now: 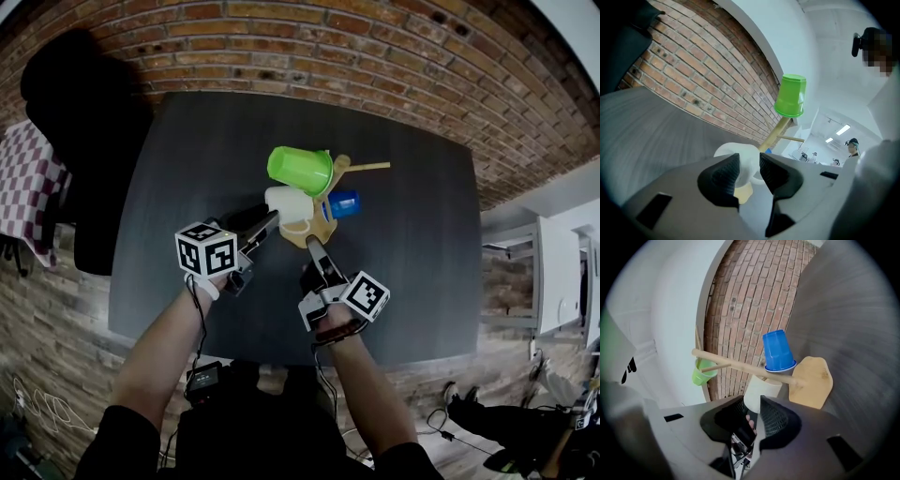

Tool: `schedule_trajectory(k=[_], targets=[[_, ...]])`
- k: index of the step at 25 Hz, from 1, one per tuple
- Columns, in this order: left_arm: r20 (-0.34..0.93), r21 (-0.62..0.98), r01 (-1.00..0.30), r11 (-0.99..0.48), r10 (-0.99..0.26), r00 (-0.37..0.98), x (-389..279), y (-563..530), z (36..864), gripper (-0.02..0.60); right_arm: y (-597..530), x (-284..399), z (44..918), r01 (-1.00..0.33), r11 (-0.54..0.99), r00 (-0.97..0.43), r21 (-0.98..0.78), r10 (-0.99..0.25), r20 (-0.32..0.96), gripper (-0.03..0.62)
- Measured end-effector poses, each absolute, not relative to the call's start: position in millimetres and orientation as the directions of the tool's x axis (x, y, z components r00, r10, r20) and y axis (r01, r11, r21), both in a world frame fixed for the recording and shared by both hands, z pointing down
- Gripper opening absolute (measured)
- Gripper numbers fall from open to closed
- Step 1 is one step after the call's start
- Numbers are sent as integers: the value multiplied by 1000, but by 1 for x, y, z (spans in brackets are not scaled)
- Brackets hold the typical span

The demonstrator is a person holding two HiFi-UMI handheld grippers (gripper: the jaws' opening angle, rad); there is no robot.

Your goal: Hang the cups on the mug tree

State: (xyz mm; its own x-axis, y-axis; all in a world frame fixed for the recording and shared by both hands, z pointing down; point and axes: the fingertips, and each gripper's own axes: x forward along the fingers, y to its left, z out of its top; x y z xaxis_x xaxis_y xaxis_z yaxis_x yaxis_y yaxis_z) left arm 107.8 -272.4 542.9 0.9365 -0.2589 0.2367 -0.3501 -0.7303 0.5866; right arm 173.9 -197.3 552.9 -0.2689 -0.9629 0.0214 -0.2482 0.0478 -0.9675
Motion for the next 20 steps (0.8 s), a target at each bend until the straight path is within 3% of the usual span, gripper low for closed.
schedule_trajectory(k=[20], targets=[[239, 556, -447, -701, -380, 894, 101, -295, 532, 141, -159, 190, 558, -249, 11, -229, -969, -972, 48, 121]])
